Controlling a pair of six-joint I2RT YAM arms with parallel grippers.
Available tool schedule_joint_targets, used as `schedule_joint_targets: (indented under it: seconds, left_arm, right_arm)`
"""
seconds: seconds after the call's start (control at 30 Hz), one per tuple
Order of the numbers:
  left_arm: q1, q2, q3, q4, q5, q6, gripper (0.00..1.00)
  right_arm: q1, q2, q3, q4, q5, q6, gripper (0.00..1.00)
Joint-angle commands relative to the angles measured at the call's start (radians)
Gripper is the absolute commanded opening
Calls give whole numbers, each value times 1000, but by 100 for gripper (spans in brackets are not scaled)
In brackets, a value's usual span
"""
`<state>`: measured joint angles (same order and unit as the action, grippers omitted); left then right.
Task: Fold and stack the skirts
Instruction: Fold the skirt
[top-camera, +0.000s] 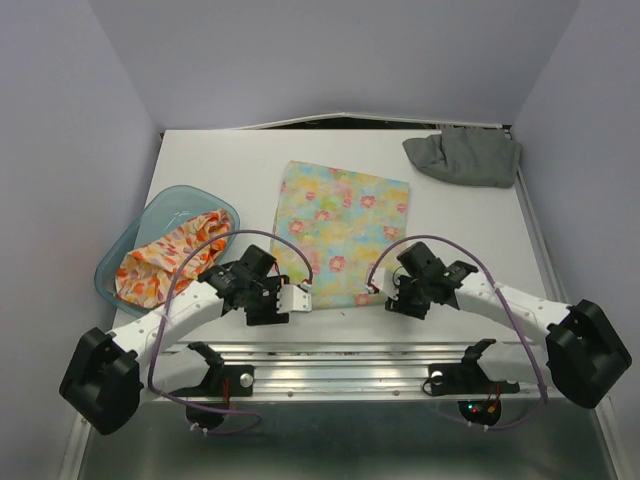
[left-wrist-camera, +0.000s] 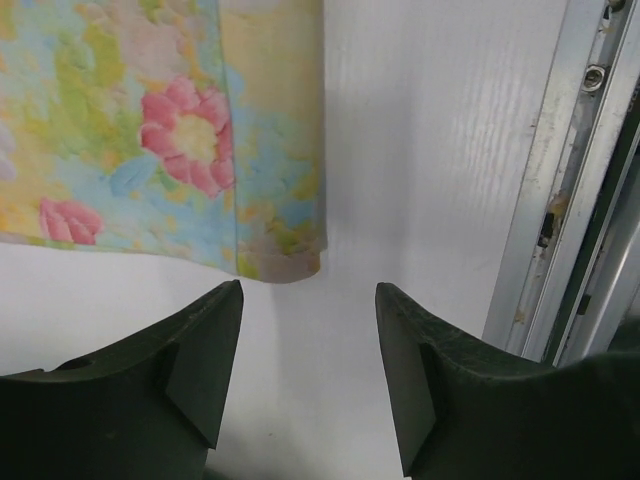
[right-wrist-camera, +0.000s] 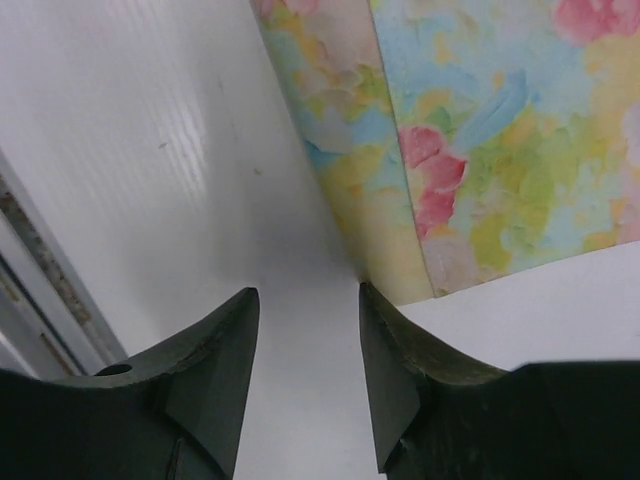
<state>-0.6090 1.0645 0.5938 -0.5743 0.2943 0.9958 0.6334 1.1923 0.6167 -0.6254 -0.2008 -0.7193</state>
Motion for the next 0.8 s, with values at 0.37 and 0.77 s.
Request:
schedule_joint_targets:
  seconds: [0.37,0.77]
  left_arm:
    - [-133,26,-112,229,-130,-69,64]
    - [-135,16,-92,253,-185,-100,0]
  right_arm:
    - [92,41,-110,378,167,-111,39]
    - [101,6,-45,271,103,-92,6]
